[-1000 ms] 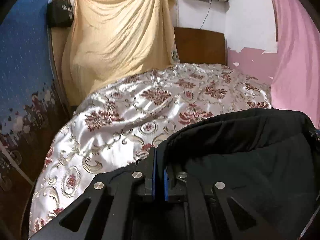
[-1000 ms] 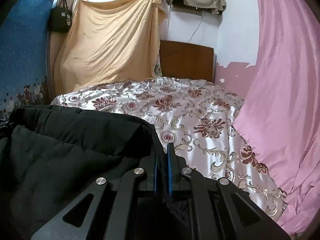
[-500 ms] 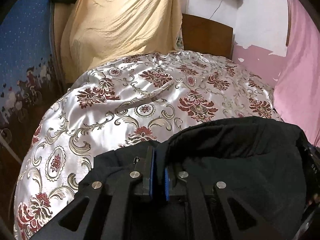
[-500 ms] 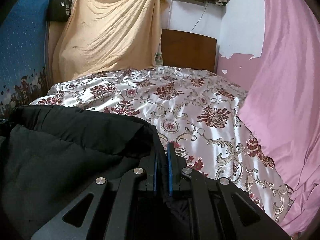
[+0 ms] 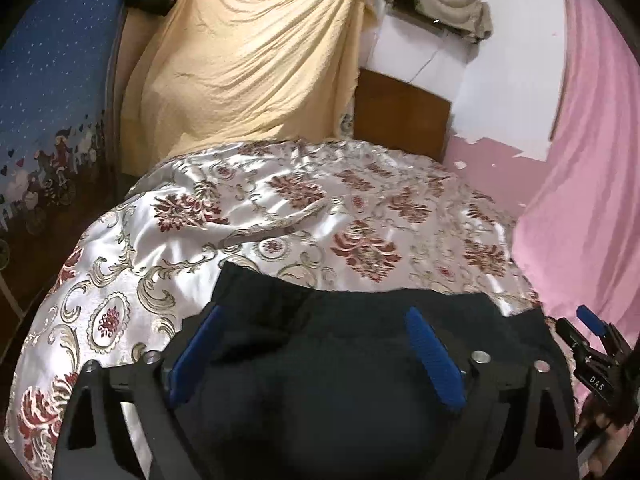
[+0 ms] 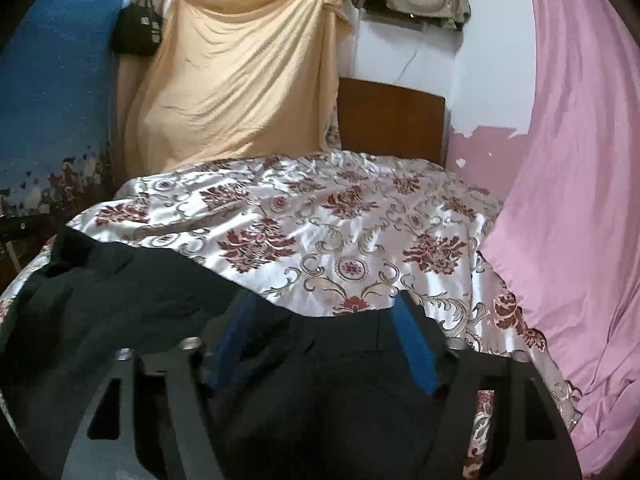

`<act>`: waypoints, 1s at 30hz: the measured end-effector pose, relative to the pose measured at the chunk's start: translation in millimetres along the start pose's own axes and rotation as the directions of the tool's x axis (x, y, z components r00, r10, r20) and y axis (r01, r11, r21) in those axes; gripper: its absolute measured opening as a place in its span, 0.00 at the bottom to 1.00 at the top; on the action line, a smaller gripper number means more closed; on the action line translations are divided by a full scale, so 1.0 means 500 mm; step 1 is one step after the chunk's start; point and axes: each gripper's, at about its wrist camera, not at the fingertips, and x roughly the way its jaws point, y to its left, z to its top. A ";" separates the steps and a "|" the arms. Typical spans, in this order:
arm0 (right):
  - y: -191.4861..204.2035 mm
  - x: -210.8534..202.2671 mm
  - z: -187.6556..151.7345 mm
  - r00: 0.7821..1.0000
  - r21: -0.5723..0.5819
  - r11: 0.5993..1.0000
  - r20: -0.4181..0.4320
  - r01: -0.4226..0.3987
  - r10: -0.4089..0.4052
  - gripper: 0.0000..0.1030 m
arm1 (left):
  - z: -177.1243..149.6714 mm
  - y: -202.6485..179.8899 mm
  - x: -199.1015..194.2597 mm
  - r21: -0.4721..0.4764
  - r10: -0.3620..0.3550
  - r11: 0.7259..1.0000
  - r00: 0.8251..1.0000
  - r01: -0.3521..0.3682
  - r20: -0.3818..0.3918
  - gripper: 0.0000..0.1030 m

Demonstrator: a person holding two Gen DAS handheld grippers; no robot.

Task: Fold large clothes

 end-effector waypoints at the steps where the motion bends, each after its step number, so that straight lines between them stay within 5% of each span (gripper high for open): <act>1: 0.001 -0.015 -0.004 1.000 0.005 1.000 0.009 -0.012 0.012 0.80 | -0.009 -0.004 -0.011 0.004 -0.014 1.000 1.000 0.014 0.006 0.96; 8: 0.039 -0.128 -0.092 0.989 0.010 0.990 0.046 -0.140 0.139 0.89 | -0.148 -0.058 -0.085 0.107 -0.132 0.986 0.991 0.131 0.010 0.97; 14: 0.091 -0.148 -0.189 0.975 -0.031 0.975 0.018 -0.220 0.221 0.91 | -0.216 -0.090 -0.068 0.175 -0.165 0.970 0.986 0.167 -0.027 0.97; 20: 0.106 -0.087 -0.206 0.980 -0.033 0.980 0.007 -0.199 0.199 0.91 | -0.217 -0.092 -0.020 0.204 -0.099 0.974 0.995 0.099 -0.011 1.00; 30: 0.093 0.018 -0.132 0.992 -0.062 0.990 -0.031 -0.127 0.125 0.91 | -0.136 -0.067 0.067 0.163 0.052 0.986 0.997 -0.043 -0.051 1.00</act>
